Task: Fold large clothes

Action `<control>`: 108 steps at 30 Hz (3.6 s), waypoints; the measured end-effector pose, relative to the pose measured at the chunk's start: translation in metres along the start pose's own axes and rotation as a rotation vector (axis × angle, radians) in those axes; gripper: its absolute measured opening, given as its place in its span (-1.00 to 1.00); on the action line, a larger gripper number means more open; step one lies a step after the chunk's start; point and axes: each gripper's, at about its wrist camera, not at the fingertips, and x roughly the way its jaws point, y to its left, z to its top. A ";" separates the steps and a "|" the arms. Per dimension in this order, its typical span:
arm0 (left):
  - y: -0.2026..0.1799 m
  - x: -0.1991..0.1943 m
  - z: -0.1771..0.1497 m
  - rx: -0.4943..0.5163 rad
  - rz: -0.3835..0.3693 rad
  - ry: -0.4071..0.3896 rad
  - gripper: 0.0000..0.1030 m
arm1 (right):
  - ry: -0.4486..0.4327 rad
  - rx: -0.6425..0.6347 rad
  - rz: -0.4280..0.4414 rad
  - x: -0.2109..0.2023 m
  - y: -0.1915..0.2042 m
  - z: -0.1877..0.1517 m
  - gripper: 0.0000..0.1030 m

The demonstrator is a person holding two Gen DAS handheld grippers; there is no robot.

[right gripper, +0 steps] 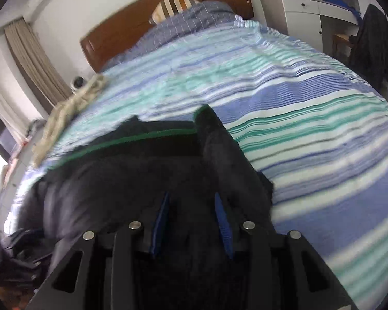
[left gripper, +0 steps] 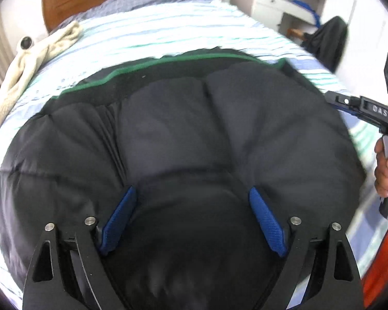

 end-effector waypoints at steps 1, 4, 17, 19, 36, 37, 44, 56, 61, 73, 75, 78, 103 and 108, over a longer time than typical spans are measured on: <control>-0.002 -0.004 -0.007 0.006 -0.002 -0.011 0.73 | -0.016 -0.016 0.018 -0.017 0.002 -0.010 -0.28; -0.001 0.000 -0.020 -0.003 -0.009 -0.035 0.74 | -0.052 -0.009 0.077 -0.059 0.004 -0.045 -0.28; -0.021 -0.019 -0.050 0.077 0.034 -0.071 0.68 | -0.096 0.116 0.075 -0.142 -0.008 -0.173 -0.26; -0.020 -0.009 -0.058 0.082 0.040 -0.081 0.70 | -0.097 0.103 0.080 -0.143 -0.006 -0.177 -0.24; -0.039 -0.023 -0.080 0.165 0.110 -0.057 0.71 | -0.066 0.139 0.105 -0.127 -0.009 -0.183 -0.21; -0.037 -0.028 -0.079 0.152 0.094 -0.056 0.71 | -0.071 0.161 0.117 -0.127 -0.013 -0.181 -0.21; 0.002 -0.067 -0.030 -0.096 -0.012 -0.161 0.71 | -0.104 0.323 0.158 -0.124 -0.052 -0.148 0.03; -0.010 0.019 -0.017 -0.039 0.065 -0.073 0.75 | 0.053 0.492 0.343 -0.003 -0.110 -0.041 0.24; -0.006 0.018 -0.016 -0.038 0.055 -0.057 0.75 | 0.188 0.431 0.387 0.044 -0.104 -0.038 0.23; 0.003 0.012 -0.009 -0.046 0.039 -0.012 0.71 | 0.001 0.389 0.503 -0.028 -0.049 -0.023 -0.53; 0.015 -0.004 0.001 -0.089 0.005 0.036 0.50 | -0.040 0.298 0.494 -0.050 -0.018 -0.012 -0.53; 0.043 -0.064 0.023 -0.185 -0.109 -0.050 0.47 | -0.083 0.136 0.430 -0.078 0.035 0.000 -0.53; 0.094 -0.126 0.102 0.017 -0.122 0.044 -0.42 | -0.195 -0.403 0.525 -0.166 0.243 -0.077 -0.21; 0.121 -0.112 0.092 -0.004 -0.116 0.067 -0.38 | -0.077 -0.233 0.555 -0.124 0.210 -0.053 -0.21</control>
